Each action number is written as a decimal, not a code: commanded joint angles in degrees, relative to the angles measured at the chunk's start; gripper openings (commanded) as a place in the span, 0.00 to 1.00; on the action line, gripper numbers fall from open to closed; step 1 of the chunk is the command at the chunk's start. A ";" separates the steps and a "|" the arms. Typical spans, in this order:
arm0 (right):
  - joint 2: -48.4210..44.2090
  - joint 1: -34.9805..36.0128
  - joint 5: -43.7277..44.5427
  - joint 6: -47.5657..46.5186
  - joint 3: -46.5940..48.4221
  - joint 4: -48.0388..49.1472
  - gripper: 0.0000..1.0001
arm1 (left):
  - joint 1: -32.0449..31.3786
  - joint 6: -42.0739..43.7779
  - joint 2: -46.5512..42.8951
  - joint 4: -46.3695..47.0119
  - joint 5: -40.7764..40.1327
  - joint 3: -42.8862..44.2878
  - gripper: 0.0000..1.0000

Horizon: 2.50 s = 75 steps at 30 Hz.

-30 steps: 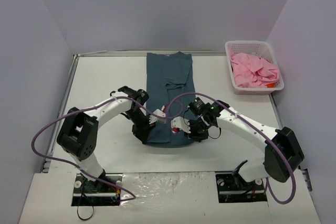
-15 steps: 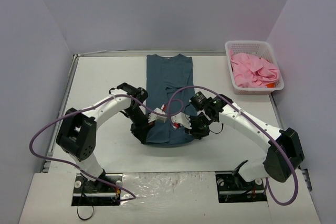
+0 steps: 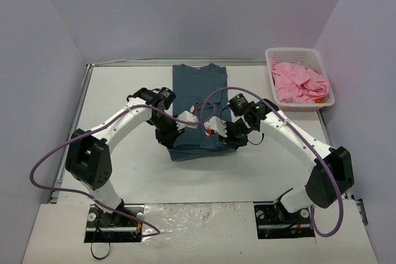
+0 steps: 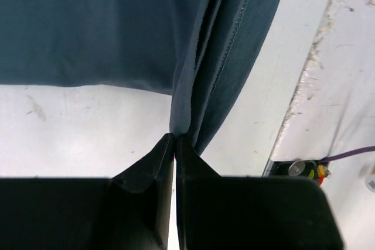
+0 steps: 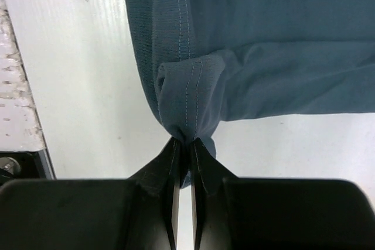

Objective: Fold and stack the t-shirts
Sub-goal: Fold the folded rectangular tshirt in 1/3 of the way

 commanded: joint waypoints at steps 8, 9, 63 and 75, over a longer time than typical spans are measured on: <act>6.07 -3.20 1.41 -1.56 8.13 -1.24 0.00 | 0.51 -4.60 -3.46 5.21 -10.92 5.22 0.02; 6.68 -3.37 1.50 -1.56 8.58 -1.15 0.00 | 0.51 -4.87 -3.72 5.47 -11.27 5.75 0.02; 37.88 -14.18 0.18 -5.51 39.43 -0.45 0.00 | 1.30 -0.83 15.79 14.52 -22.26 25.62 0.02; 44.65 -14.89 -0.52 -5.60 45.93 -0.45 0.00 | 2.53 -0.13 19.30 16.72 -22.61 27.11 0.02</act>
